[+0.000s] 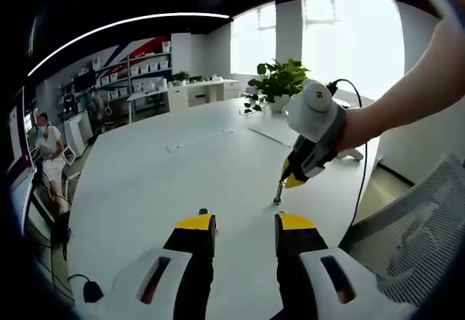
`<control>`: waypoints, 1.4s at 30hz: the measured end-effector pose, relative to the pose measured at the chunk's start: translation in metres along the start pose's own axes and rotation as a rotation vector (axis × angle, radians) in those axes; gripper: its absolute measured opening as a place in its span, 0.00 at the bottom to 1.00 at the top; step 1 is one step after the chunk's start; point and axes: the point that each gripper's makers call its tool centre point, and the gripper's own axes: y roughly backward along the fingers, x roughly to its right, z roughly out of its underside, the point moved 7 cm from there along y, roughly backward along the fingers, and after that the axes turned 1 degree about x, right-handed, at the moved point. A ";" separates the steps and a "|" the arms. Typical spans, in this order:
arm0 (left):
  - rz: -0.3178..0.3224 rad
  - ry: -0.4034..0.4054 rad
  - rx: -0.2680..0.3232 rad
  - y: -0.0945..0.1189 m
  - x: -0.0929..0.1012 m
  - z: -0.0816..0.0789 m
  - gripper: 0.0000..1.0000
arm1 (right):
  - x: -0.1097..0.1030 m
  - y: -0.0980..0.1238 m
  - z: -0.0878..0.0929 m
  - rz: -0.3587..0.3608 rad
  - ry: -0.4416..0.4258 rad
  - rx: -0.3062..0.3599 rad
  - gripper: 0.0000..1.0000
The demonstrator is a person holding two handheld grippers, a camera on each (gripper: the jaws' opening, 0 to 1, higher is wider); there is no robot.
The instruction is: Place the washer onto the threaded stud by aligning its center hole with the stud, sliding it down to the base, and recovering from edge contact or off-axis alignment until the washer reaches the visible bottom stop.
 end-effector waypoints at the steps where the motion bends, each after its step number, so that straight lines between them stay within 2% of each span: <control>1: 0.000 0.000 0.000 0.000 0.000 0.000 0.31 | 0.001 -0.001 0.000 -0.001 -0.001 -0.002 0.13; 14: 0.001 -0.005 -0.007 0.000 0.000 0.001 0.31 | 0.002 -0.007 -0.002 -0.019 0.018 -0.022 0.13; 30: 0.007 -0.013 -0.019 -0.001 0.002 0.003 0.31 | 0.002 -0.035 0.002 -0.045 0.054 -0.075 0.13; 42: 0.003 -0.007 -0.027 -0.002 0.001 0.004 0.31 | 0.001 -0.048 0.008 -0.062 0.042 -0.106 0.14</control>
